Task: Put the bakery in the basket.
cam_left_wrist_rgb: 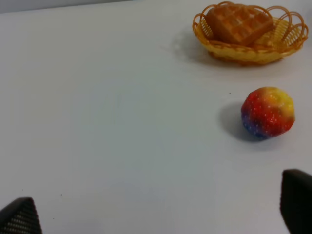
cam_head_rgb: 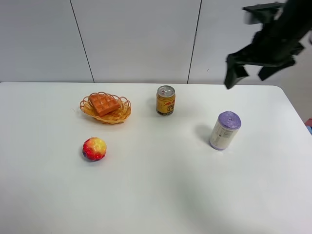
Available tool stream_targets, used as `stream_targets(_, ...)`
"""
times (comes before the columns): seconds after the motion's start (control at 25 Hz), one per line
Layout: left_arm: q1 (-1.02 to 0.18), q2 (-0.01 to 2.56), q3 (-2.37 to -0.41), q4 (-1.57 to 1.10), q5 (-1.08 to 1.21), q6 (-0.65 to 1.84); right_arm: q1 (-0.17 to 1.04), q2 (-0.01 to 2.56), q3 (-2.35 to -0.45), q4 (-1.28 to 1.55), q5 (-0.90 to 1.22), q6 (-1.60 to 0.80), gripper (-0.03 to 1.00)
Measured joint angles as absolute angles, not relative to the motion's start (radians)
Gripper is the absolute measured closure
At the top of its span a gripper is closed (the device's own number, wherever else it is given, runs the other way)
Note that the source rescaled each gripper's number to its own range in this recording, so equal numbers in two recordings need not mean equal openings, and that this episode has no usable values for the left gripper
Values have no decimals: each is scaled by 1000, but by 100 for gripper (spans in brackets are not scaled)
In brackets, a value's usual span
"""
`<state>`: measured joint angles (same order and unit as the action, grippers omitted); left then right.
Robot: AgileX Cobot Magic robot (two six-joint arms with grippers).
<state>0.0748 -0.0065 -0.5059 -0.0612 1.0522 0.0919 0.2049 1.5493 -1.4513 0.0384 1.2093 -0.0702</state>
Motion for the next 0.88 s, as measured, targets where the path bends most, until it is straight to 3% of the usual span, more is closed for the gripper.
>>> stream_targets(0.2, 75, -6, -506, -61, 1052, 92, -37, 1305, -1305, -17, 1211, -70, 5)
stream_targets(0.36, 75, -6, -506, -61, 1052, 92, -153, 1122, -1226, -67, 1212, -70, 5)
stream_targets(0.88, 75, -6, -506, -61, 1052, 92, -179, 349, -790, -52, 981, -69, 5)
